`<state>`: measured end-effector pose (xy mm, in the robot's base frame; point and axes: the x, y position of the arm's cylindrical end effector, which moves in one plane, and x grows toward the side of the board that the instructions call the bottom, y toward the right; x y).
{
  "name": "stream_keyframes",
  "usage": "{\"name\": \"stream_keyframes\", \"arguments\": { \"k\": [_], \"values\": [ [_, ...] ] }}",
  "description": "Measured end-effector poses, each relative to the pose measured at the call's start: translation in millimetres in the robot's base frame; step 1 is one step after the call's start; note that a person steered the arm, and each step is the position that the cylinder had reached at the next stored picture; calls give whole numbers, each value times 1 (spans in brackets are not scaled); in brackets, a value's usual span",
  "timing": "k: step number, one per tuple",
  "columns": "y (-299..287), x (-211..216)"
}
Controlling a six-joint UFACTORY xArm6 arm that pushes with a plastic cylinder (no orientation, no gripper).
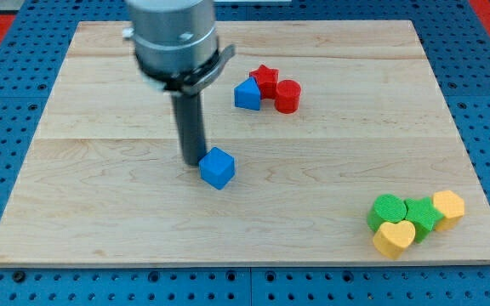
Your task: Push the blue cube towards blue triangle
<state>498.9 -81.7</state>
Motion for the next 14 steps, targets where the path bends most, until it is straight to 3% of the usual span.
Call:
{"name": "stream_keyframes", "arguments": {
  "k": [1,2,4,5,6,7,10,11,12,13,14],
  "values": [
    [-18,75],
    [-12,90],
    [5,20],
    [69,41],
    [90,46],
    [90,55],
    [86,-4],
    [91,38],
    [70,53],
    [22,41],
    [14,12]
  ]
}}
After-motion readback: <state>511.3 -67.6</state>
